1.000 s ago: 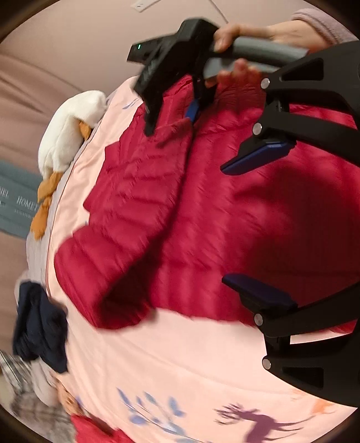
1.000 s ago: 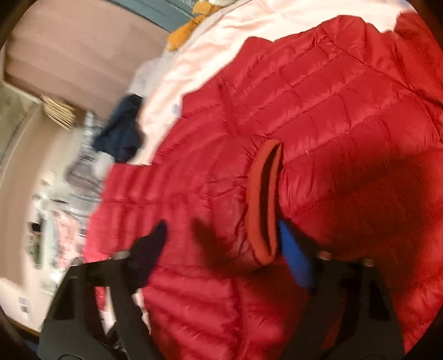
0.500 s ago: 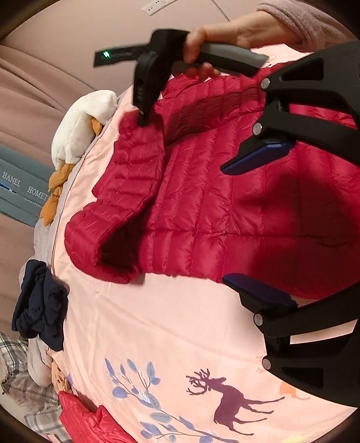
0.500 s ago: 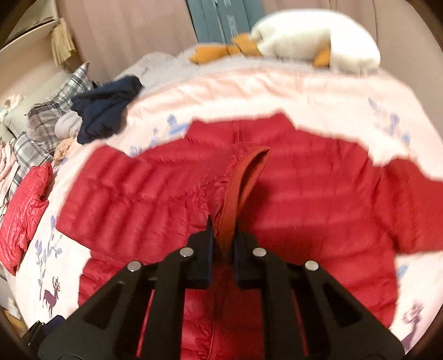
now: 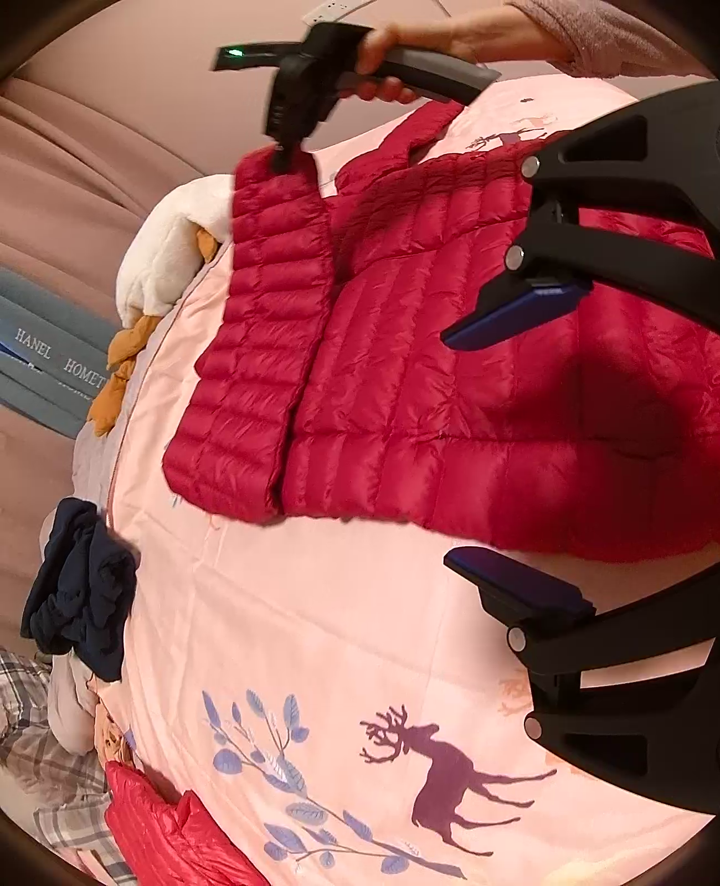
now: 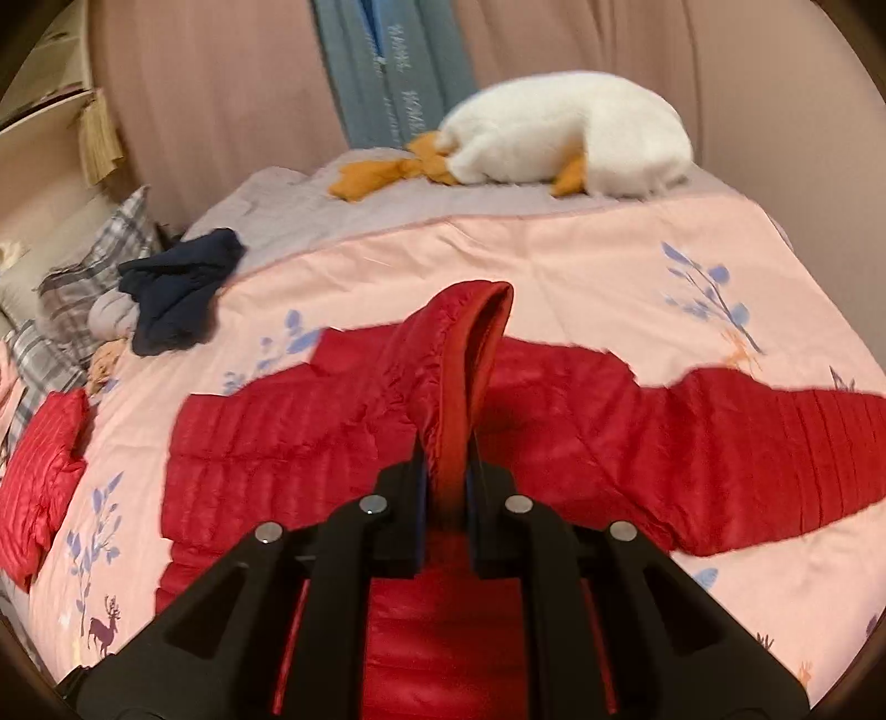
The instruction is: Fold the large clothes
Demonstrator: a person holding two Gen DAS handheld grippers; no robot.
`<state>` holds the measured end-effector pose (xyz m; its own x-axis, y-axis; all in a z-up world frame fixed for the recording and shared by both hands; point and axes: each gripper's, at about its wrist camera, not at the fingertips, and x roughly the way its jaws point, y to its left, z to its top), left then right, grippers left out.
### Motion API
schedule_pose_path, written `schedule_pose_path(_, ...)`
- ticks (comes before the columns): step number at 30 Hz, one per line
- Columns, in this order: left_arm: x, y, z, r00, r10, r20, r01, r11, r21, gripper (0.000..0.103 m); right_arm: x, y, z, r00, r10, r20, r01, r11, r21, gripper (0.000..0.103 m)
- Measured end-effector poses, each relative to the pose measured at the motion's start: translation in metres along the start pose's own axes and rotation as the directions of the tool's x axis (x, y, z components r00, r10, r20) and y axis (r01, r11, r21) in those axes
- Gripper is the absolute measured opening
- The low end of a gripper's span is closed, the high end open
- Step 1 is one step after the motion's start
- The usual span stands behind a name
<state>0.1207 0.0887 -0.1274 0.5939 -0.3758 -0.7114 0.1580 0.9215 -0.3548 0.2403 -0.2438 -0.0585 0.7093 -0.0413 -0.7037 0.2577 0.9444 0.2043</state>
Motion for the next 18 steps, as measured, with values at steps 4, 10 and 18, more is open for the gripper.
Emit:
schedule_pose_path(4, -0.002, 0.008, 0.001, 1.000, 0.001, 0.003, -0.001, 1.000, -0.018, 0.074, 0.019, -0.016, -0.013, 0.998, -0.048, -0.046, 0.049, 0.999, 0.018, 0.011)
schedule_pose_path(10, -0.001, 0.016, 0.001, 1.000, 0.004, -0.003, -0.005, 1.000, -0.031, 0.074, 0.048, -0.032, -0.033, 0.988, -0.095, -0.121, 0.101, 0.994, 0.041, 0.011)
schedule_pose_path(18, 0.006, 0.025, 0.000, 1.000, 0.010, -0.020, -0.011, 0.999, -0.050, 0.074, 0.074, -0.047, -0.053, 0.975, -0.114, -0.192, 0.124, 0.992, 0.039, 0.013)
